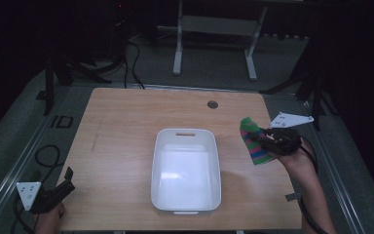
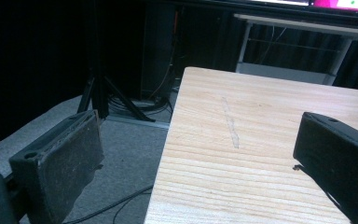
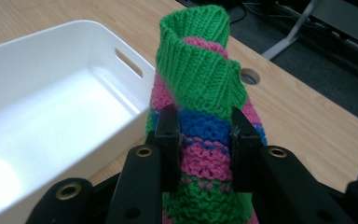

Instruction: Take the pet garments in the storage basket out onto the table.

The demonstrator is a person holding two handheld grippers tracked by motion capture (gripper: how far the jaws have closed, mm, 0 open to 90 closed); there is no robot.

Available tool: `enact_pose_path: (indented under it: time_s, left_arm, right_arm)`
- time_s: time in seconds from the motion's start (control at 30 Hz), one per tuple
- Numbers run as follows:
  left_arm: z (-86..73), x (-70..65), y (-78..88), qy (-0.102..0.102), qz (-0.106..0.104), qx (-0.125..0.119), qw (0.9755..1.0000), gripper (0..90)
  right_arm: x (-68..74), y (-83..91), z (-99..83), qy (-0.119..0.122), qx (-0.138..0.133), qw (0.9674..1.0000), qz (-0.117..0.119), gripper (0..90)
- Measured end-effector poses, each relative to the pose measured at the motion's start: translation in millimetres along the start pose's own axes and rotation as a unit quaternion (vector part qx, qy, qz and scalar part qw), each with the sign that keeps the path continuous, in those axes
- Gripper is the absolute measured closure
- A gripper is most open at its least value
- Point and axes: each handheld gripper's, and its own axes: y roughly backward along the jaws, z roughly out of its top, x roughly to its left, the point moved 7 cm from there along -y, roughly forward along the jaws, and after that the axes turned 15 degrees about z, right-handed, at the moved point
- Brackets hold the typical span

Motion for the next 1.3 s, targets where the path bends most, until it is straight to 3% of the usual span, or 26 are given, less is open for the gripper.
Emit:
enact_pose_path:
  time_s: [0.17,0.47,0.5,0.63,0.83,1.03,1.3]
  left_arm:
    - [0.1,0.1,0.2,0.0,0.002,-0.001,1.0,1.8]
    - [0.2,0.6,0.1,0.001,0.001,-0.001,1.0,1.8]
    - [0.2,0.6,0.2,0.002,0.001,-0.002,1.0,1.8]
    - [0.1,0.4,0.2,0.002,0.0,-0.002,1.0,1.8]
    - [0.2,0.2,0.3,0.0,-0.001,-0.002,1.0,1.8]
    - [0.1,-0.2,0.6,-0.001,0.0,-0.003,1.0,1.8]
    - [0.1,-0.2,0.7,0.0,-0.001,-0.002,1.0,1.8]
  right_arm:
    - [-9.3,-7.5,-24.8,-0.018,0.007,0.9998,-0.002,70.6]
    - [-17.9,-31.9,-46.1,-0.035,0.02,0.9992,-0.003,70.5]
    - [-20.2,-41.4,-51.7,-0.038,0.018,0.9991,0.006,70.4]
    - [-24.9,-58.9,-62.4,-0.04,0.037,0.9985,0.006,70.3]
    - [-33.5,-85.0,-80.5,-0.063,0.056,0.9964,0.013,69.9]
    - [-36.4,-104.6,-92.7,-0.083,0.061,0.9945,0.02,69.8]
    - [-34.0,-128.0,-106.2,-0.088,0.09,0.9918,0.025,68.8]
